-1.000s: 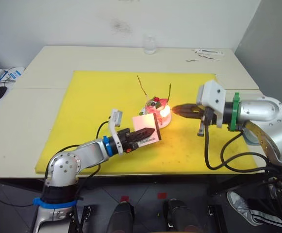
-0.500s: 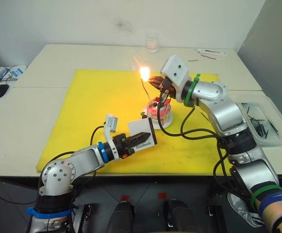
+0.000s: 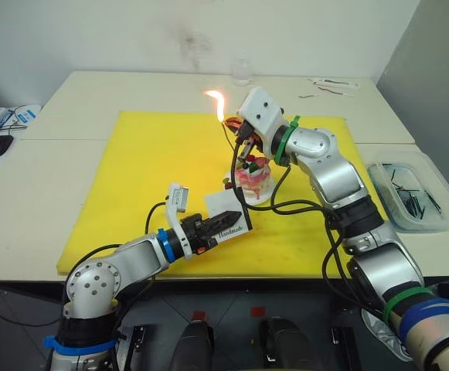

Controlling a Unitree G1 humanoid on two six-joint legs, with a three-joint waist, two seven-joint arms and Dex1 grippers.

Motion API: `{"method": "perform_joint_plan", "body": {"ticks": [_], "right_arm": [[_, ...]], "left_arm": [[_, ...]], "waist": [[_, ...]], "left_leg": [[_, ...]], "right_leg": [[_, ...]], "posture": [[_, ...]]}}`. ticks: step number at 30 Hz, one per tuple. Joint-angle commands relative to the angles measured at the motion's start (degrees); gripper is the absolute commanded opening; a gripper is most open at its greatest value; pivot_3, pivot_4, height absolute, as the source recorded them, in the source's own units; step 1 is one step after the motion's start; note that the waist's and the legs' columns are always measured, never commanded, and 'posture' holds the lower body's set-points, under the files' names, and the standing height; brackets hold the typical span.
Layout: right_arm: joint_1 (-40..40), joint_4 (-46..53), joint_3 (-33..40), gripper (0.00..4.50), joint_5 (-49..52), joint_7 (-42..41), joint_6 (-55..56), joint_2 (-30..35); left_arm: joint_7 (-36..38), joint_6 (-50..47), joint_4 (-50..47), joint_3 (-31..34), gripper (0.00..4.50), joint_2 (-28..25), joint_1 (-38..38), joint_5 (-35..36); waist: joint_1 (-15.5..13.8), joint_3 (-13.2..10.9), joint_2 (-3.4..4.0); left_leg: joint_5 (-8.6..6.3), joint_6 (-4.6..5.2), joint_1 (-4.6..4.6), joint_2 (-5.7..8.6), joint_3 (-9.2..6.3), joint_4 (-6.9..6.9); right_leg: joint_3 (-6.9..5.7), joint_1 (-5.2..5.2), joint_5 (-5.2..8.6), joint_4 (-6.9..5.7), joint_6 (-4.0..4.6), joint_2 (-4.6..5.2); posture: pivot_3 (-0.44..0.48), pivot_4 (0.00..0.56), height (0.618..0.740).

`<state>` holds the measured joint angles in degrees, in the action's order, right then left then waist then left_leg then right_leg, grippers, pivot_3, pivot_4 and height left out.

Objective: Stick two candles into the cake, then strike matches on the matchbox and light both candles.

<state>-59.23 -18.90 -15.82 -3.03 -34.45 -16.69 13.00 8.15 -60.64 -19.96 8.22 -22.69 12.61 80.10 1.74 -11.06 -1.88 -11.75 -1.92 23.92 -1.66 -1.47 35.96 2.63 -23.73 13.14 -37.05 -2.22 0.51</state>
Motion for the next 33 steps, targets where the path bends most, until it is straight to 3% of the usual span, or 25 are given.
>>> {"method": "perform_joint_plan", "body": {"ticks": [1,27,33], "right_arm": [[-2.02,0.1,1.15,0.03,-0.54,0.7,1.79,-0.3],[-1.44,2.0,1.95,0.03,-0.39,0.35,0.86,-0.48],[-0.41,7.37,2.76,0.03,0.42,0.21,-2.18,-0.17]], "left_arm": [[0.05,0.91,-2.25,0.18,0.0,-0.22,0.4,1.41],[-0.57,0.68,-2.15,-0.49,0.0,-0.58,1.06,3.01],[-0.1,0.82,-1.19,-0.79,0.0,-0.56,1.79,2.8]], "waist": [[-0.02,0.0,0.0],[-0.01,0.0,0.0],[-0.02,0.0,0.01]], "left_leg": [[0.0,0.0,0.0,0.0,0.0,0.0],[0.0,0.0,0.0,-0.01,-0.01,-0.01],[0.0,0.0,0.0,0.0,-0.01,-0.02]], "right_leg": [[-0.01,0.0,0.0,0.0,0.0,0.0],[-0.01,-0.01,0.01,-0.01,0.03,0.0],[-0.01,-0.01,0.01,0.0,0.02,0.0]], "posture": [[0.0,0.15,0.74],[0.0,0.15,0.74],[0.0,0.15,0.74]]}}
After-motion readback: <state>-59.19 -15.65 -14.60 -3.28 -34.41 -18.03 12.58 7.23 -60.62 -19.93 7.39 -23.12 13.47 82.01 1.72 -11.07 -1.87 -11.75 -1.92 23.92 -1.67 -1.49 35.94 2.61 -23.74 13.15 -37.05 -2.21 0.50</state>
